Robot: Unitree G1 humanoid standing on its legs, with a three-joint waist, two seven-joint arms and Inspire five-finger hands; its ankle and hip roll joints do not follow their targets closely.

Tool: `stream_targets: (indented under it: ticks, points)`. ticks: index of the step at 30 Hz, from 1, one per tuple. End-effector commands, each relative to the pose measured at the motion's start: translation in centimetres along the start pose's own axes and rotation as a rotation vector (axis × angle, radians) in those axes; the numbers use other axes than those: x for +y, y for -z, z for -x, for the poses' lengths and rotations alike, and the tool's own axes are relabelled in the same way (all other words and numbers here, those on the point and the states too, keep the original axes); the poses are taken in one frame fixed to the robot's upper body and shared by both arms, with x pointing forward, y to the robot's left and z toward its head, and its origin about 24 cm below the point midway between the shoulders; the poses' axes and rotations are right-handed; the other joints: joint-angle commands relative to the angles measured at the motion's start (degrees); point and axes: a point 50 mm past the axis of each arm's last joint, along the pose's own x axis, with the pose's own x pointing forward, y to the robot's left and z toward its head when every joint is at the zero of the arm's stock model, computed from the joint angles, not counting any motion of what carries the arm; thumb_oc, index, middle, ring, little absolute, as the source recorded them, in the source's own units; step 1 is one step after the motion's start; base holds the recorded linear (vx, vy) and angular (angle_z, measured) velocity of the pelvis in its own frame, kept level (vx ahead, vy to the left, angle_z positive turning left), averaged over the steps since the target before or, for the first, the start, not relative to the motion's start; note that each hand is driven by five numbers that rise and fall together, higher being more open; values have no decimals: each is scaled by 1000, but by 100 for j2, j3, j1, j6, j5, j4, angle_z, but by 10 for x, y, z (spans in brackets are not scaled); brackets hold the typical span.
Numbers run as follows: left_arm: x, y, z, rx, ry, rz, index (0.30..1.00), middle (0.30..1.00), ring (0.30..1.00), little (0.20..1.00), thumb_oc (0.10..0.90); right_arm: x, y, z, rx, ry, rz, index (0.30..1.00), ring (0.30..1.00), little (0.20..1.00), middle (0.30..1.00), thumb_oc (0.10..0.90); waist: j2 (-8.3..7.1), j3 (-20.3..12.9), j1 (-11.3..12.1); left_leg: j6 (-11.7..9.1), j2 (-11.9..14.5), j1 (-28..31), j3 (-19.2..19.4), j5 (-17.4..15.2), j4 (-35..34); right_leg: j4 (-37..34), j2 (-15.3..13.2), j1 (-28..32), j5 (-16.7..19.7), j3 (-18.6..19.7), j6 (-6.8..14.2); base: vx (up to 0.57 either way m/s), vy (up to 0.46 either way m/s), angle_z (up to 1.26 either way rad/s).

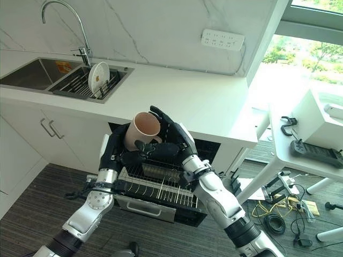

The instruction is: Place the dishes in the dishwasher.

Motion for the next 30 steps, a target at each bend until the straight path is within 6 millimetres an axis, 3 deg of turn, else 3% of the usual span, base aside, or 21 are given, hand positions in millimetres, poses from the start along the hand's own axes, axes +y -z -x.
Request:
stream_targets:
  ticks: [1, 10, 26, 27, 29, 30]
  points:
    - [-14, -70, -24, -390, 77, -1, 300, 300, 300, 300, 400, 23, -44, -21, -210, -132, 80, 900, 900, 900, 900, 800, -52, -338, 132, 67, 30, 229, -258, -933, 453, -165, -122, -183, 437, 13, 85, 0, 0, 0]
    - [-14, -64, -26, -392, 78, -132, 300, 300, 300, 300, 400, 25, -48, -28, -202, -137, 110, 900, 900, 900, 900, 800, -44, -361, 156, 64, 34, 217, -248, -924, 453, -165, -134, -190, 435, 1, 86, -4, 0, 0]
    - [-32, -51, -24, -297, 116, -62, 300, 300, 300, 300, 400, 56, -69, -47, -281, -188, 92, 900, 900, 900, 900, 800, -58, -372, 287, 63, 26, 176, -285, -922, 453, -165, -132, -158, 388, -80, 54, 1, 1, 2]
    - [-33, -50, -24, -292, 120, -60, 300, 300, 300, 300, 400, 58, -70, -48, -285, -189, 91, 820, 820, 820, 820, 747, -60, -371, 295, 65, 24, 176, -288, -925, 453, -165, -132, -156, 384, -85, 51, 8, 11, 6]
    - [-36, -48, -23, -274, 128, -54, 300, 300, 300, 300, 400, 61, -73, -50, -297, -189, 92, 300, 300, 300, 300, 400, -61, -362, 307, 69, 22, 174, -289, -925, 453, -165, -128, -152, 377, -90, 45, 7, 15, 7]
    - [-36, -47, -23, -266, 133, -52, 300, 300, 300, 300, 400, 62, -74, -50, -301, -189, 95, 300, 300, 300, 300, 400, -63, -361, 315, 73, 20, 171, -288, -928, 453, -165, -130, -152, 374, -95, 44, 4, 12, 7]
